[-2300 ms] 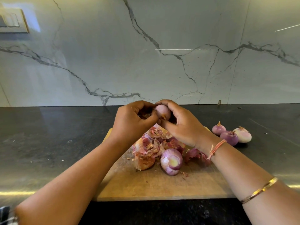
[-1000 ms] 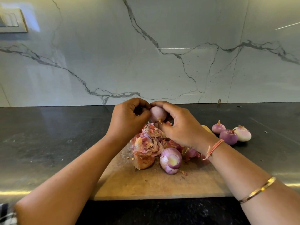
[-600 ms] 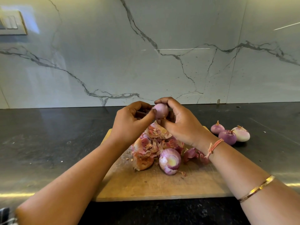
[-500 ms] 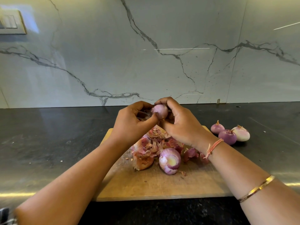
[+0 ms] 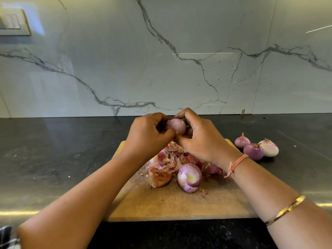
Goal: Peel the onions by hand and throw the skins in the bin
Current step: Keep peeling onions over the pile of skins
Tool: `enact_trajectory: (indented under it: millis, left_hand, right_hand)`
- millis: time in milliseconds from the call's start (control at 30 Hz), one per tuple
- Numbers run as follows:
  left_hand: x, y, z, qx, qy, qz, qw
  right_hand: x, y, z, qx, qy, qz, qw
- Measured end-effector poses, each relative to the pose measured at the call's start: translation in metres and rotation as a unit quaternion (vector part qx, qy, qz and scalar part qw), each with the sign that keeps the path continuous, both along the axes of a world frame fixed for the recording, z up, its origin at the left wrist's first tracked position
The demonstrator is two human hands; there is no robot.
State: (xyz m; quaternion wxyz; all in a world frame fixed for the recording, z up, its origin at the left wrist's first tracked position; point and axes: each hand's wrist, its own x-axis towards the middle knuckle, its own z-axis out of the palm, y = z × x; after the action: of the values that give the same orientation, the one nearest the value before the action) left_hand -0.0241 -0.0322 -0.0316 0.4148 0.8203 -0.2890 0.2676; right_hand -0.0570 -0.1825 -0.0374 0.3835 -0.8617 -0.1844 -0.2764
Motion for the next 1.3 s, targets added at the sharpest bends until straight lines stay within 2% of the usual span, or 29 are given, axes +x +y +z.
enact_trajectory:
  millis: [167, 533, 700, 800, 933, 1133, 1300]
  left_hand:
    - [0.004, 0.003, 0.002, -0.035, 0.006, -0.005, 0.999]
    - [0.004, -0.001, 0.000, -0.120, 0.059, 0.006, 0.991]
    - [0.010, 0.005, 0.000, -0.167, 0.097, 0.006, 0.981]
    - [0.009, 0.007, 0.000, -0.138, 0.116, -0.017, 0.983]
    - [0.003, 0.001, -0.002, -0.050, 0.107, -0.017, 0.993]
    - [-0.001, 0.002, 0.000, -0.079, 0.102, -0.080, 0.988]
    - [0.000, 0.001, -0.002, -0.085, 0.114, -0.069, 0.987]
  right_hand:
    - [-0.001, 0.001, 0.002, 0.006, 0.001, 0.009, 1.000]
    - [-0.002, 0.001, 0.003, 0.091, 0.032, 0.029, 0.995]
    - [0.001, -0.003, 0.007, 0.190, 0.063, 0.064, 0.978]
    - [0.002, -0.006, 0.007, 0.231, 0.076, 0.076, 0.967]
    - [0.005, -0.004, 0.005, 0.221, 0.067, 0.059, 0.971]
    - [0.005, -0.003, 0.002, 0.135, 0.041, 0.017, 0.990]
    - [0.002, -0.002, 0.002, 0.063, 0.021, -0.002, 0.998]
